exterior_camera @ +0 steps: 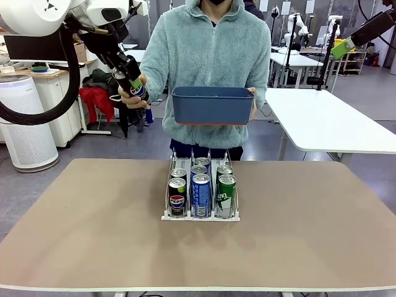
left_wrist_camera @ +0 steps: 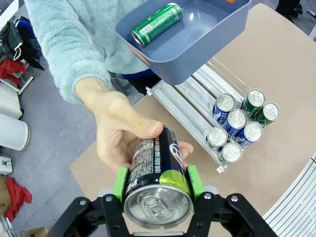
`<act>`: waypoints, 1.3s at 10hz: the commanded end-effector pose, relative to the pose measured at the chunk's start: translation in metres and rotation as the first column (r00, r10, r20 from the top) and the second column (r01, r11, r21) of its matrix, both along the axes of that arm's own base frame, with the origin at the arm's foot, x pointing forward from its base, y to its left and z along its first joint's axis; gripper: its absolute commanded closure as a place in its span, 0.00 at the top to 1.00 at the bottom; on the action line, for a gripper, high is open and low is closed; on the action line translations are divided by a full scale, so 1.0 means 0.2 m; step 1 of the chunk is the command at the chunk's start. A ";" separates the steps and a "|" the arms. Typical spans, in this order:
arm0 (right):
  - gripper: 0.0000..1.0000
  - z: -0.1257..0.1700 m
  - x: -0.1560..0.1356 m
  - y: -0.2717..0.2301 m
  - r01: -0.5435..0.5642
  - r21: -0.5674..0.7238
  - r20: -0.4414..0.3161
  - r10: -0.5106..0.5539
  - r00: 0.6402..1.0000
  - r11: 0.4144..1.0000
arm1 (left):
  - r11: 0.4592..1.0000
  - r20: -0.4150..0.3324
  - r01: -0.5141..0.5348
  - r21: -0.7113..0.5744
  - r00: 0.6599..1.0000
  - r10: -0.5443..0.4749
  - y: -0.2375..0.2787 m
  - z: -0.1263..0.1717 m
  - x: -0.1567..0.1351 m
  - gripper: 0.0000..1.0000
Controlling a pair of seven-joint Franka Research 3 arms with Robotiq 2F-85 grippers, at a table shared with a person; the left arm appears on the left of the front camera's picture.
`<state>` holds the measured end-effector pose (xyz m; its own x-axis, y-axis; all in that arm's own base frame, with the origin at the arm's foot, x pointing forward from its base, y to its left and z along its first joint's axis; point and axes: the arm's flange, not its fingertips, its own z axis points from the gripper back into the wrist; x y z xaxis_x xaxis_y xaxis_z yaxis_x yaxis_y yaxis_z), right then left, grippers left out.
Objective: Fill the beverage cans into the dispenser.
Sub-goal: Place the picked Pepsi coke in the line of the Automatic Can Dispenser with the same cans.
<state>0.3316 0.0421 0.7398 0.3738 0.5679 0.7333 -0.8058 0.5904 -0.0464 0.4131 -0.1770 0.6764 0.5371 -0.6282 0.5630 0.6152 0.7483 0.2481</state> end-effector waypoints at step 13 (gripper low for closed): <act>1.00 0.00 0.00 0.01 -0.002 -0.002 -0.001 0.002 1.000 1.000 | 1.000 0.002 -0.002 -0.002 1.000 0.002 0.00 0.00 0.00 0.00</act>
